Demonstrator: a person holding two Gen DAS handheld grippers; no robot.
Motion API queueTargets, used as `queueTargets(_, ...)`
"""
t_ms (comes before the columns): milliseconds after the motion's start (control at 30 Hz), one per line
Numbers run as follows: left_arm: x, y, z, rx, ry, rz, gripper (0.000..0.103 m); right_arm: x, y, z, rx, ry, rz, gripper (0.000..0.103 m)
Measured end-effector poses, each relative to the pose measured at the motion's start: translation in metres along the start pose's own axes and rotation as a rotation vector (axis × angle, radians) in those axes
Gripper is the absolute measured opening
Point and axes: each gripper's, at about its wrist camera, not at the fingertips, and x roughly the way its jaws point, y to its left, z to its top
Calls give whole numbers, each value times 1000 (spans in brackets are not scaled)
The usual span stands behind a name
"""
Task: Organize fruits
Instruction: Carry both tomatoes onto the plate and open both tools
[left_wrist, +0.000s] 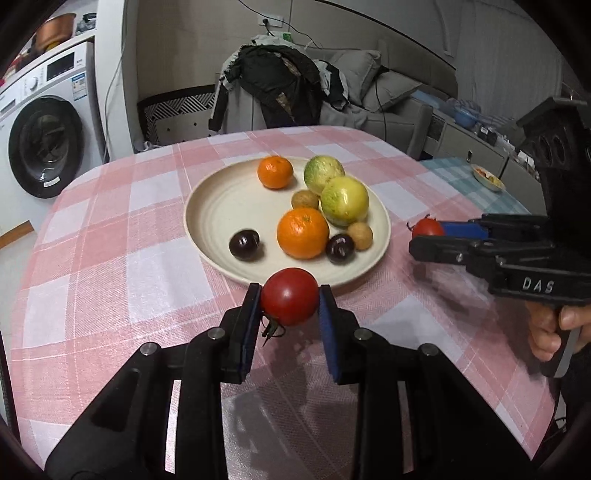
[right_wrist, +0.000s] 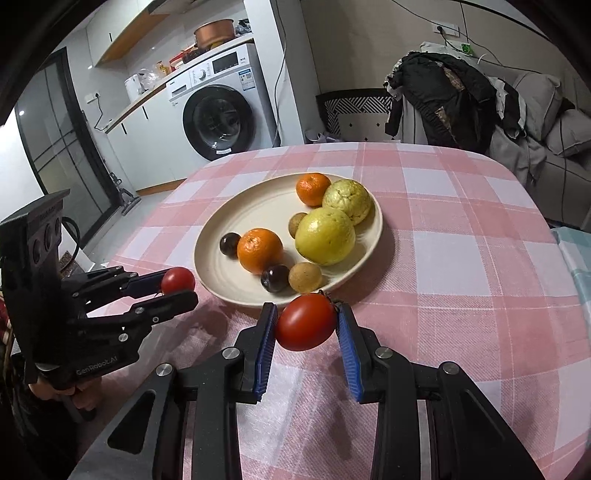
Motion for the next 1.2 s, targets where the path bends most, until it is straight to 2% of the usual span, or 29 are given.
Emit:
queueTargets(433, 7, 4, 28, -18, -42, 22, 27, 8, 0, 22, 15, -32, -13, 34)
queueTargets(667, 14, 13, 29, -48, -45, 37, 27, 12, 1, 32, 29, -57, -7, 34)
queueTargets(1200, 31, 30, 48, -70, -54, 73, 27, 30, 7, 52, 24, -40, 4, 34)
